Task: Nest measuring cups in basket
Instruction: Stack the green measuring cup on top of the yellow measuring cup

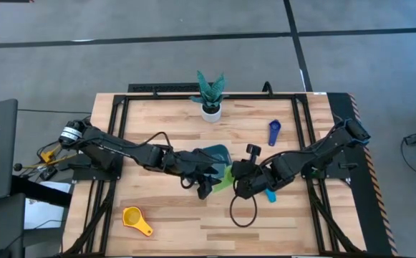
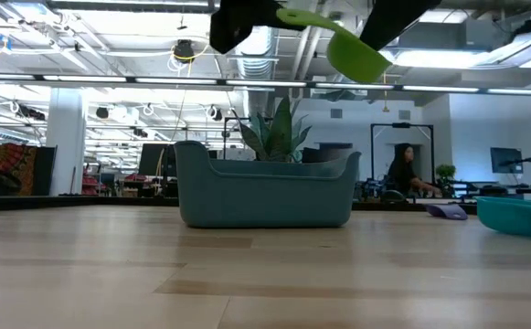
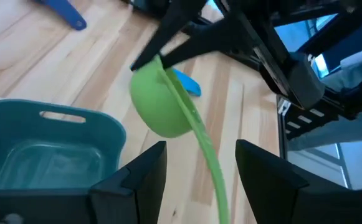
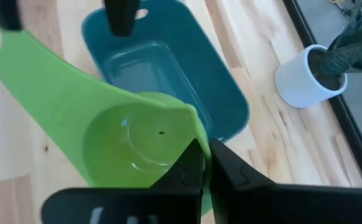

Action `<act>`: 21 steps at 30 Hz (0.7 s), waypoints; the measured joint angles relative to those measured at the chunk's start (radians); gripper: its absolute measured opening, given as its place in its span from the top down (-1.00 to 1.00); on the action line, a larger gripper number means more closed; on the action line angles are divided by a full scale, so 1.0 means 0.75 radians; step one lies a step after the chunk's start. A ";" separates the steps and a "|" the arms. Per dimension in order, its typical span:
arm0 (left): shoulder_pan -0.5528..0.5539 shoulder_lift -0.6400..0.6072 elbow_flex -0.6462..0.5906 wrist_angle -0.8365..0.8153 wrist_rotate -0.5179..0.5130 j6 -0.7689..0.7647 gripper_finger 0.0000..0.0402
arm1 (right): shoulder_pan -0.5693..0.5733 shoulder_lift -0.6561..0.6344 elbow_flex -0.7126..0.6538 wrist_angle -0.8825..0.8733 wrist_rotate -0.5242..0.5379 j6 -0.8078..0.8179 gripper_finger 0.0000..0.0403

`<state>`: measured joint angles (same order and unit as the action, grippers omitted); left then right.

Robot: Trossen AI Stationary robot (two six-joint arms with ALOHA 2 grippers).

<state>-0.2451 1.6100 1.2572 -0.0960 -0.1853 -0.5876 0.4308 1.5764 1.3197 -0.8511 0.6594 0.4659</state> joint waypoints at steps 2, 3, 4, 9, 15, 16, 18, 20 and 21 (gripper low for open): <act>0.002 0.001 -0.001 -0.009 0.007 -0.001 0.10 | -0.012 0.000 0.000 0.001 0.000 0.000 0.91; 0.002 0.003 -0.001 -0.009 0.008 -0.001 0.10 | -0.013 0.000 0.000 0.003 0.000 -0.001 0.92; 0.003 0.010 0.000 -0.004 0.007 -0.001 0.10 | -0.014 0.000 0.000 0.003 0.003 -0.003 0.92; 0.015 0.017 -0.001 -0.025 0.015 0.009 0.10 | -0.019 0.000 0.000 0.025 0.002 -0.010 0.86; 0.037 0.017 -0.001 -0.039 0.021 0.026 0.14 | -0.019 0.000 0.000 0.054 0.002 -0.053 0.90; 0.042 0.017 -0.002 -0.046 0.037 0.029 0.16 | -0.020 0.000 0.000 0.056 0.002 -0.075 0.91; 0.051 0.017 -0.002 -0.055 0.069 0.030 0.23 | -0.020 0.000 0.000 0.069 0.002 -0.106 0.92; 0.057 0.017 -0.002 -0.058 0.087 0.029 0.32 | -0.020 0.000 0.000 0.075 0.005 -0.112 0.89; 0.059 0.017 -0.001 -0.058 0.099 0.029 0.37 | -0.021 0.000 -0.001 0.079 0.014 -0.115 0.88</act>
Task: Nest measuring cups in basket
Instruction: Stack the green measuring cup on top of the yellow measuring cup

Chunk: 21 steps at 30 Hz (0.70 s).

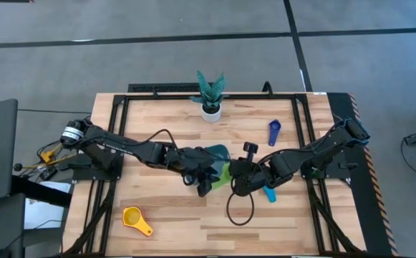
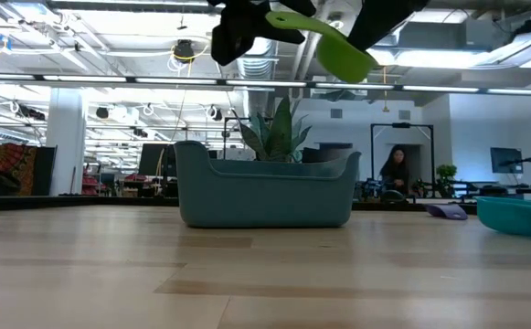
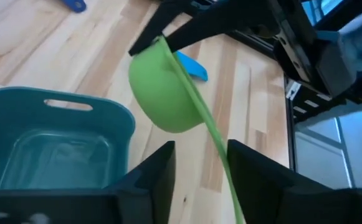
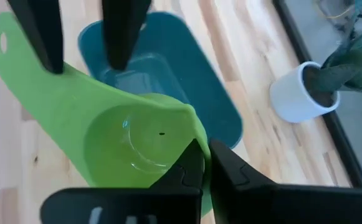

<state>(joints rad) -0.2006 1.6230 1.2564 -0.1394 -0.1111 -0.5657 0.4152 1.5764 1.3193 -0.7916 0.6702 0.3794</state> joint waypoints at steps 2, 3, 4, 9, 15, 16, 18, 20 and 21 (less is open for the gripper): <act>0.007 -0.001 0.000 0.002 0.033 -0.005 0.47 | 0.000 0.000 0.000 0.009 0.022 -0.001 0.85; 0.010 -0.001 0.000 0.002 0.048 -0.007 0.53 | -0.001 0.000 0.000 0.013 0.026 -0.011 0.85; 0.012 -0.001 0.000 0.000 0.058 -0.007 0.59 | -0.007 0.001 0.000 0.020 0.031 -0.028 0.85; 0.021 -0.001 0.000 0.009 0.063 -0.007 0.76 | -0.027 0.001 0.000 0.053 0.036 -0.077 0.90; 0.055 -0.001 0.000 -0.019 0.136 -0.004 0.72 | -0.045 0.001 0.000 0.095 0.040 -0.169 0.86; 0.058 -0.001 0.000 -0.022 0.143 -0.004 0.71 | -0.045 0.001 0.000 0.095 0.041 -0.170 0.85; 0.059 -0.001 0.000 -0.028 0.150 -0.005 0.69 | -0.044 0.001 0.000 0.097 0.042 -0.178 0.86; 0.059 -0.001 0.000 -0.036 0.199 0.002 0.74 | -0.043 0.001 0.000 0.104 0.041 -0.192 0.88; 0.059 -0.001 0.000 -0.044 0.221 0.010 0.80 | -0.042 0.001 0.000 0.107 0.042 -0.194 0.89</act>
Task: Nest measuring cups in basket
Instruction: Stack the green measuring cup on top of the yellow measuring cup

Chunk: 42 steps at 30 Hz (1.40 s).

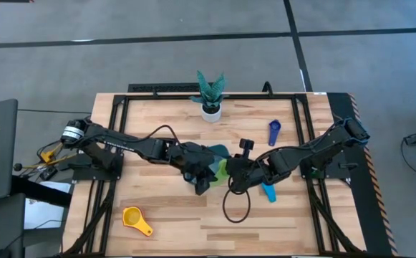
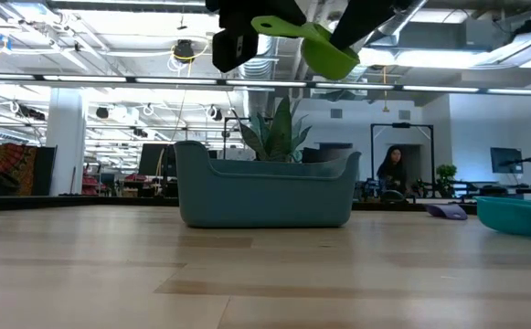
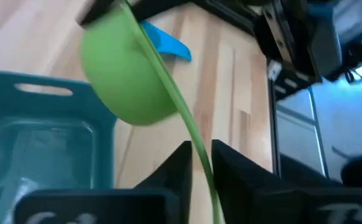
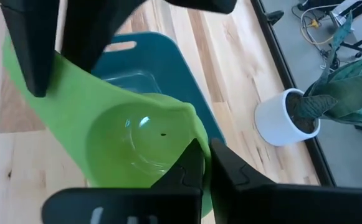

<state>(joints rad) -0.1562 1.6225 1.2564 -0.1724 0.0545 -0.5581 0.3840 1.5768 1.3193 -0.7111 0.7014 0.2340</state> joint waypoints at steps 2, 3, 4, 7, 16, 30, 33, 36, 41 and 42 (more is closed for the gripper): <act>-0.009 0.000 0.000 -0.027 -0.006 0.018 0.93 | 0.000 0.000 0.000 0.022 -0.001 -0.005 0.88; -0.017 -0.001 0.000 -0.050 -0.029 0.019 0.96 | 0.001 0.001 0.000 0.038 -0.001 -0.005 0.85; -0.025 -0.001 0.000 -0.071 -0.063 0.020 0.96 | 0.001 0.001 0.000 0.054 -0.001 -0.011 0.81; -0.047 -0.001 0.000 -0.123 -0.148 0.031 0.99 | 0.002 0.000 0.000 0.093 -0.005 -0.035 0.67; -0.171 -0.001 -0.001 -0.223 -0.417 -0.060 1.00 | -0.001 -0.001 0.000 0.078 0.139 0.047 0.26; -0.686 0.000 -0.002 -0.549 -0.964 -0.650 1.00 | 0.026 -0.002 -0.084 0.086 0.326 0.282 0.13; -0.836 0.000 -0.002 -0.593 -1.186 -0.758 1.00 | 0.004 -0.002 -0.085 0.089 0.285 0.327 0.16; -0.977 0.000 -0.002 -0.649 -1.379 -0.894 1.00 | -0.002 -0.008 -0.085 0.141 0.236 0.331 0.19; -1.138 0.000 -0.076 -0.656 -1.555 -1.099 1.00 | 0.002 -0.010 -0.085 0.306 0.169 0.291 0.20; -1.155 0.000 -0.100 -0.657 -1.567 -1.148 1.00 | 0.002 -0.010 -0.085 0.345 0.154 0.272 0.19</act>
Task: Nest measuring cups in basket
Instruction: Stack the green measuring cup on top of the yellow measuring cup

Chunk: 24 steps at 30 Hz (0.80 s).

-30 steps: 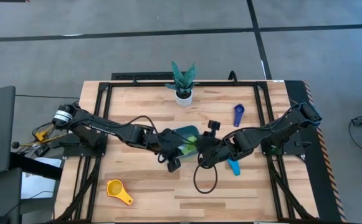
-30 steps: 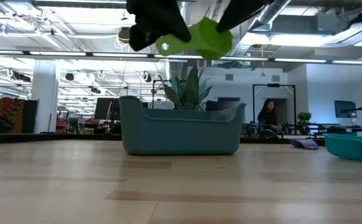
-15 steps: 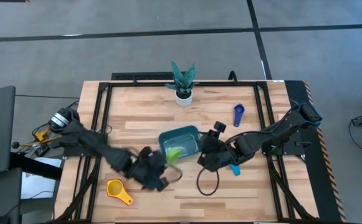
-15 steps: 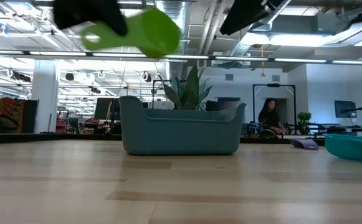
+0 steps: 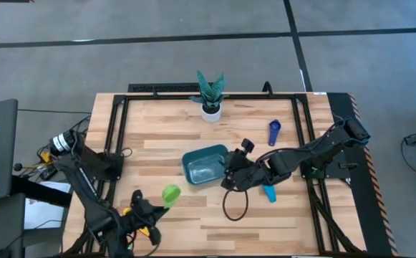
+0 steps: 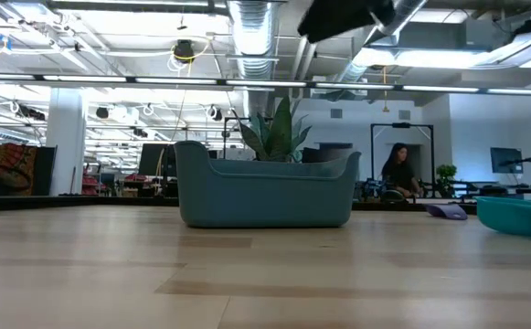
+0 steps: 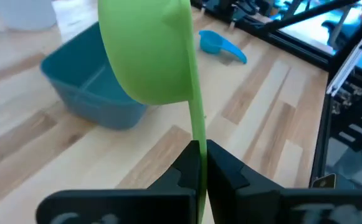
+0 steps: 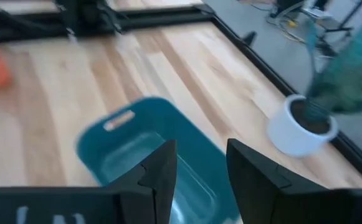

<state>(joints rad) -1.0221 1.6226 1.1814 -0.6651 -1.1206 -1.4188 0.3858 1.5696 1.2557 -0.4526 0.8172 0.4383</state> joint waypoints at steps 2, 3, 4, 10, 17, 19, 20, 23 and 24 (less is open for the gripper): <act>-0.025 0.000 -0.054 0.009 -0.013 -0.098 1.00 | -0.001 0.000 0.001 0.053 -0.035 -0.035 0.18; -0.033 0.000 -0.083 0.017 -0.013 -0.137 1.00 | 0.000 0.000 0.001 0.070 -0.055 -0.044 0.18; -0.037 0.000 -0.112 0.021 -0.010 -0.173 1.00 | 0.000 0.000 0.001 0.079 -0.075 -0.048 0.17; -0.047 0.000 -0.216 0.034 0.097 -0.272 1.00 | 0.007 0.000 0.001 0.028 -0.092 -0.049 0.20; -0.073 -0.009 -0.275 0.042 0.283 -0.424 1.00 | 0.006 0.033 -0.037 -0.023 -0.092 -0.048 0.27; -0.088 -0.026 -0.261 0.036 0.396 -0.474 1.00 | 0.006 0.029 -0.053 -0.004 -0.097 -0.041 0.29; -0.099 -0.036 -0.247 0.036 0.453 -0.494 1.00 | 0.005 0.028 -0.060 -0.006 -0.100 -0.039 0.30; -0.131 -0.087 -0.194 0.037 0.587 -0.522 1.00 | 0.006 0.031 -0.068 -0.023 -0.106 -0.041 0.33; -0.139 -0.106 -0.177 0.037 0.616 -0.521 1.00 | 0.006 0.030 -0.067 -0.016 -0.105 -0.041 0.34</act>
<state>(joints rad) -1.1267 1.5431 1.0488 -0.6371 -0.6587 -1.8093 0.3901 1.5923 1.2056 -0.4647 0.7381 0.4076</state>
